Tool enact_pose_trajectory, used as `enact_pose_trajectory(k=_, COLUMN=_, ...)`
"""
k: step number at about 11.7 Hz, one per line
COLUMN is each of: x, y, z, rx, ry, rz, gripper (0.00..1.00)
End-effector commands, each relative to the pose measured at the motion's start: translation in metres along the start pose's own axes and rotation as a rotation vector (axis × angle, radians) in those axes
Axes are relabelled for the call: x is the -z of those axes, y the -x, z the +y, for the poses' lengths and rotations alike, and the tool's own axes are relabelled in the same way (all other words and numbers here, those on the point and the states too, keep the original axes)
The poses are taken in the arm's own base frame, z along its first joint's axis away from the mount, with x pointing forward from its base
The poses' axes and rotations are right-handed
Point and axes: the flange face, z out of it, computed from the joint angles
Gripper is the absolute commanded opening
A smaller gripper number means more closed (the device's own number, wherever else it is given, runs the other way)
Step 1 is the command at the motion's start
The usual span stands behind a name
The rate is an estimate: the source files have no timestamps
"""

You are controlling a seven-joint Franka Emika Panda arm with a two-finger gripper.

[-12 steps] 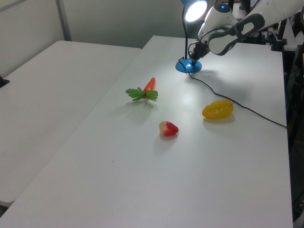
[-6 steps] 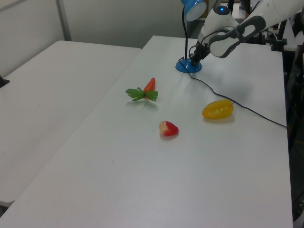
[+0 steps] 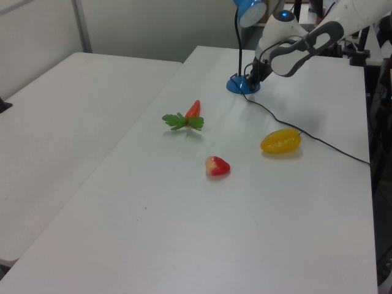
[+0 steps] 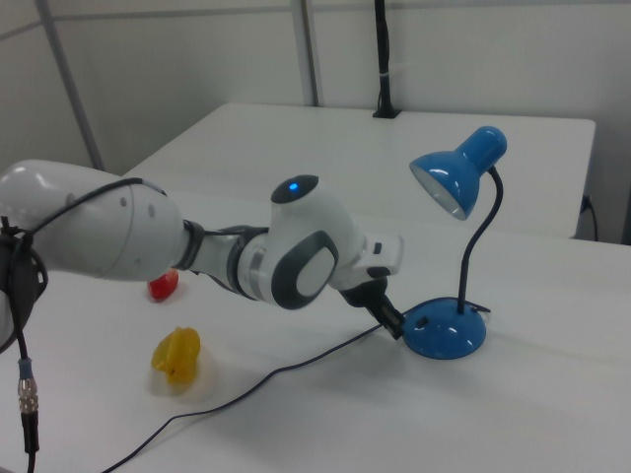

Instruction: Turn off lamp

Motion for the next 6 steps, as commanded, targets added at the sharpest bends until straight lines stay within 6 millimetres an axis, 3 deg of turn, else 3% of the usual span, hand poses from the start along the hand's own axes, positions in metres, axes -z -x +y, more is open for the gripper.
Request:
enact_pose_trajectory(k=1, x=0.063, y=0.015, z=-0.028, rx=0.042, ry=0.032, rz=-0.117, gripper=0.00)
enact_pose_trajectory(k=6, x=0.211, y=0.045, z=-0.073, rx=0.201, ry=-0.040, rz=-0.312, gripper=0.00)
